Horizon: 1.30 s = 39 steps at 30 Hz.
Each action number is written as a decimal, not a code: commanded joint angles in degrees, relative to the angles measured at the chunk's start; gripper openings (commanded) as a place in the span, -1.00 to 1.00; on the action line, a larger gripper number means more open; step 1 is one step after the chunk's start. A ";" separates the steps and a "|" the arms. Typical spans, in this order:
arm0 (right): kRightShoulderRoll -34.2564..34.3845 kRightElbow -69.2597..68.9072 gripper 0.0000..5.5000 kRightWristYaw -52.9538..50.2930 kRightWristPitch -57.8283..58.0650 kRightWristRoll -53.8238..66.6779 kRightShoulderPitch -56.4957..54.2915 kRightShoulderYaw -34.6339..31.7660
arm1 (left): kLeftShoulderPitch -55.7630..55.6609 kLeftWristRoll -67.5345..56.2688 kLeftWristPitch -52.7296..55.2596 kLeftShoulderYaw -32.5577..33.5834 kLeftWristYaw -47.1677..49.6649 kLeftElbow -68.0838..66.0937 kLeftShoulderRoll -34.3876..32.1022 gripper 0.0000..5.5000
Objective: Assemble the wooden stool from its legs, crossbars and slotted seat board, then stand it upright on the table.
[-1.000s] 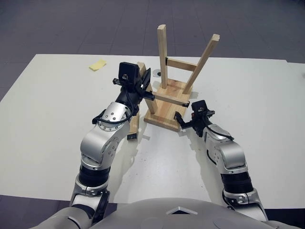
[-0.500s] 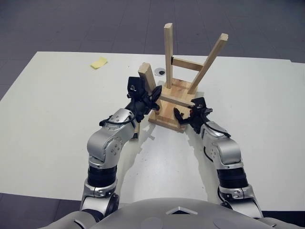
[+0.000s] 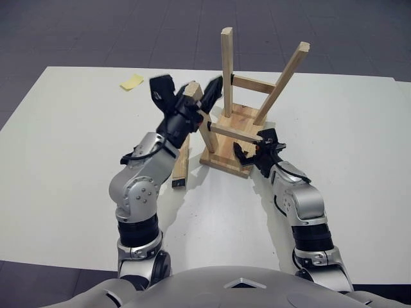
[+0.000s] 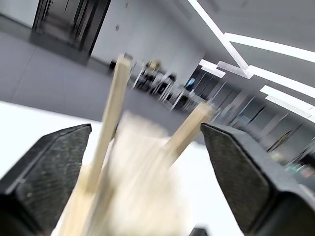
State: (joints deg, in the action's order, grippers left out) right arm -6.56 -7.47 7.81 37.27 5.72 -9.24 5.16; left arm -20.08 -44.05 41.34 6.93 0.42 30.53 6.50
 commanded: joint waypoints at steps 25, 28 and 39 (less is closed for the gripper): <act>2.81 -12.40 0.96 -6.43 -3.22 -1.16 8.21 -8.52 | 14.33 18.79 21.07 -8.96 6.90 -0.86 -19.86 0.96; 3.12 -12.25 0.96 -6.47 -3.55 -1.14 8.11 -8.45 | 14.26 19.77 22.84 -10.40 5.95 -1.13 -20.35 0.96; 4.17 -11.91 0.96 -6.54 -5.29 -0.63 7.00 -8.77 | 13.63 20.03 32.47 -12.96 0.18 -5.74 -19.69 0.80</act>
State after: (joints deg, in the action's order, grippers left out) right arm -2.86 -19.23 1.41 32.52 4.49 -1.48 -3.46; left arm -6.90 -24.26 70.71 -6.59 1.76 27.02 -12.64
